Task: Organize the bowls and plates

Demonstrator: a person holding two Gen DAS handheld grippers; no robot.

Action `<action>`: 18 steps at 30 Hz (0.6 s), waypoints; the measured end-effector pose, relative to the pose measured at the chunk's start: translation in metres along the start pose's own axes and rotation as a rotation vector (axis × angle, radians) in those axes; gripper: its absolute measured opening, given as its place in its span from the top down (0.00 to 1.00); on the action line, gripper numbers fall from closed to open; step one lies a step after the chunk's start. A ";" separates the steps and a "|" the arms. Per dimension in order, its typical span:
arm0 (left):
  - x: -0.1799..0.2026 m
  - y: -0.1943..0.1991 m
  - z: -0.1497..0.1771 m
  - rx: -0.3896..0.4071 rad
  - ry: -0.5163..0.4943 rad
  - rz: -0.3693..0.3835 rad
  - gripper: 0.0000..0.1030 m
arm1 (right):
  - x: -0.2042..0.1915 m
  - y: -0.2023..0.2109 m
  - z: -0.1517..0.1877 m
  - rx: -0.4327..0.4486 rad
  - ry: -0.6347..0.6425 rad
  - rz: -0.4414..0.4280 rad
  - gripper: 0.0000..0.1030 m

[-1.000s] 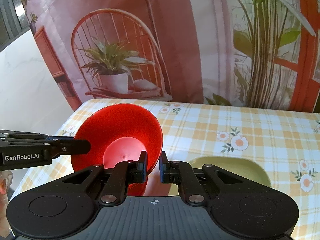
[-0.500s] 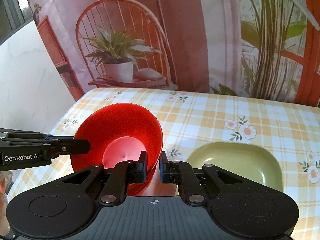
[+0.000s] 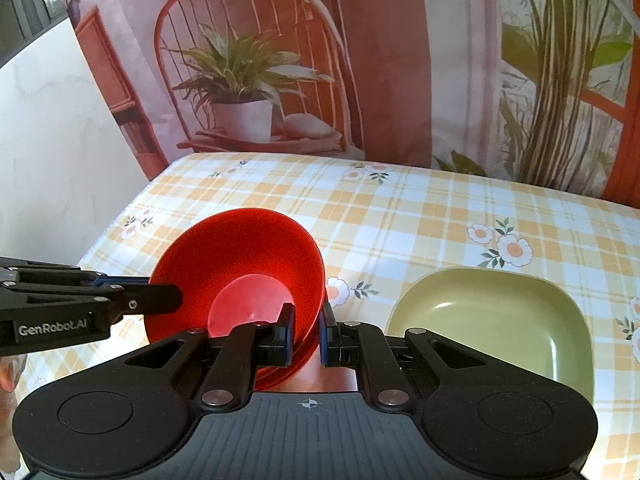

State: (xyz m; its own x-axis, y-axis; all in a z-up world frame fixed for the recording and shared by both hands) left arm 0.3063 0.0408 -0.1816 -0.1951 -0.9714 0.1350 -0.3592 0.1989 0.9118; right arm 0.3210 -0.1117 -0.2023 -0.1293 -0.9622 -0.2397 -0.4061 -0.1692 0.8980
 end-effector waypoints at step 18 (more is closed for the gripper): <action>-0.003 -0.005 0.001 -0.004 0.005 -0.008 0.88 | -0.007 -0.001 -0.002 0.008 0.062 0.048 0.81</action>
Point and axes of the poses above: each gripper's, at about its wrist camera, not at the fingertips, and y roughly against the way its jaws point, x to its right, z to its underside, the point moved 10 cm from there along -y, roughly the way its jaws point, and after that the axes turned 15 degrees about -x, right-handed, at the moved point
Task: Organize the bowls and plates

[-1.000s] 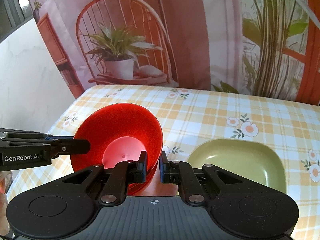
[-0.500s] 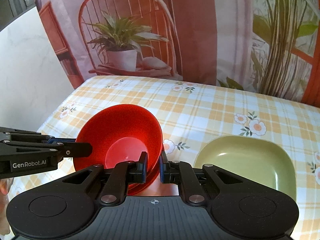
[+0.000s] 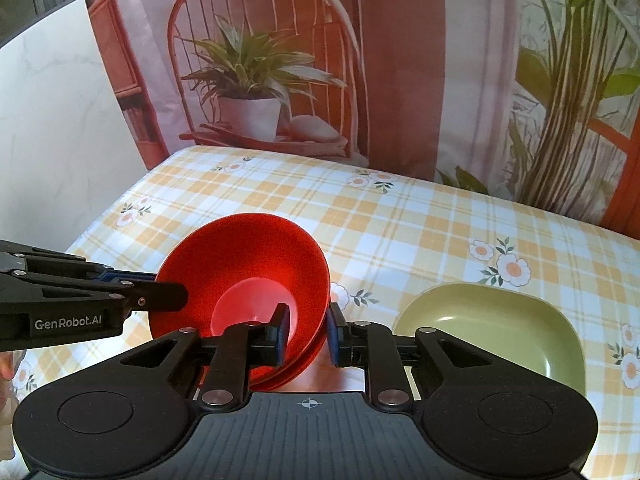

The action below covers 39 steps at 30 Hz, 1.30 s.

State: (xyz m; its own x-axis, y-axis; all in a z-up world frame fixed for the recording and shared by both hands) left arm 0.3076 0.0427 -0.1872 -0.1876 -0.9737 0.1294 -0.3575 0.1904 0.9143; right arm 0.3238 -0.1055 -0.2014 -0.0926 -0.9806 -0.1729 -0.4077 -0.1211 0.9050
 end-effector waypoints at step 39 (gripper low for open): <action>-0.011 -0.002 -0.001 0.016 0.066 0.071 0.64 | 0.016 -0.013 0.007 -0.005 -0.062 -0.017 0.80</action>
Point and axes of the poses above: each gripper's, at about its wrist camera, not at the fingertips, and y roughly against the way its jaws point, x to its right, z to its underside, the point moved 10 cm from there along -y, roughly the way its jaws point, and after that the axes turned 15 degrees about -x, right-handed, at the moved point
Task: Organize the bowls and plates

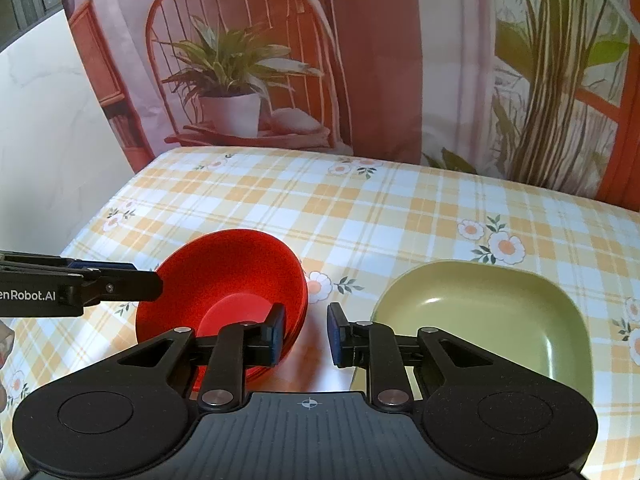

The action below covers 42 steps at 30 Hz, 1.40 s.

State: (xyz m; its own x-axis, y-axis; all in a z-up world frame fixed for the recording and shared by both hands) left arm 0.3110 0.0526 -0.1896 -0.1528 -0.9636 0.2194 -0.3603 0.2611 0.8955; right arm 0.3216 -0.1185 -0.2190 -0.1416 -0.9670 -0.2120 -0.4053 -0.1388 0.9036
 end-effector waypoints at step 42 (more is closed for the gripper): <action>0.018 0.009 0.022 0.019 0.109 0.056 0.71 | -0.012 0.025 0.016 0.070 -0.086 -0.127 0.81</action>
Point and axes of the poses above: each gripper's, at about its wrist camera, not at the fingertips, and y roughly against the way its jaws point, x to its right, z to its underside, the point moved 10 cm from there along -y, roughly the way its jaws point, and after that the axes turned 15 degrees about -x, right-handed, at the moved point
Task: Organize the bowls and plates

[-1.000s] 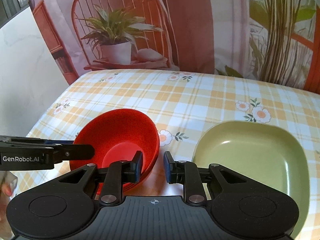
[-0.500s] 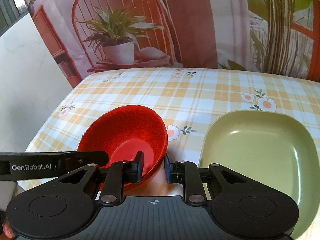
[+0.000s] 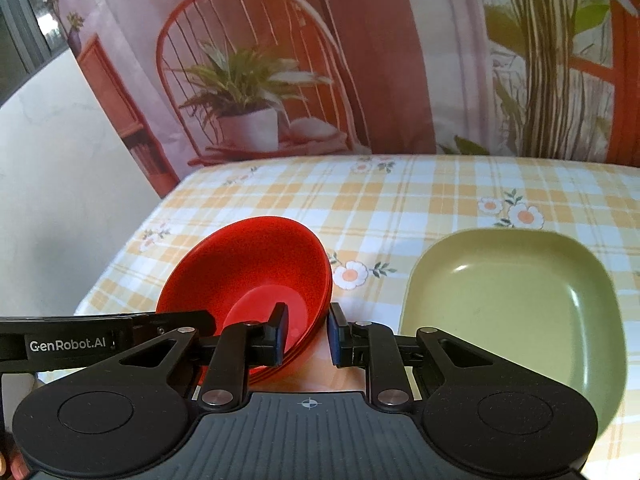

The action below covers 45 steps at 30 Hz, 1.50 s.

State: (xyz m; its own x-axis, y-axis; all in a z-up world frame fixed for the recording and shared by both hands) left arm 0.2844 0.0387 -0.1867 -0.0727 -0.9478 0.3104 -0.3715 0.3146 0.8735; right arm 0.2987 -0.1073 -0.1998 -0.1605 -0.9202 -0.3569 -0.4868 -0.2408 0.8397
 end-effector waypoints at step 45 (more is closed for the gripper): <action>0.139 -0.073 0.013 -0.145 -0.245 0.073 0.71 | 0.147 0.072 0.031 0.089 -0.183 0.149 0.80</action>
State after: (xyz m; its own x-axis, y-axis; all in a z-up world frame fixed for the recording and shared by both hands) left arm 0.2897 -0.1167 -0.2122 -0.3224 -0.9012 0.2898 -0.2220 0.3696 0.9023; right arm 0.2132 -0.2503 -0.2050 -0.3852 -0.8702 -0.3072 -0.5187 -0.0712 0.8520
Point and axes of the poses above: each gripper's, at about its wrist camera, not at the fingertips, and y roughly against the way its jaws point, x to its right, z to its underside, the point moved 10 cm from there along -y, roughly the way its jaws point, and after that the axes turned 15 degrees about -x, right-handed, at the moved point
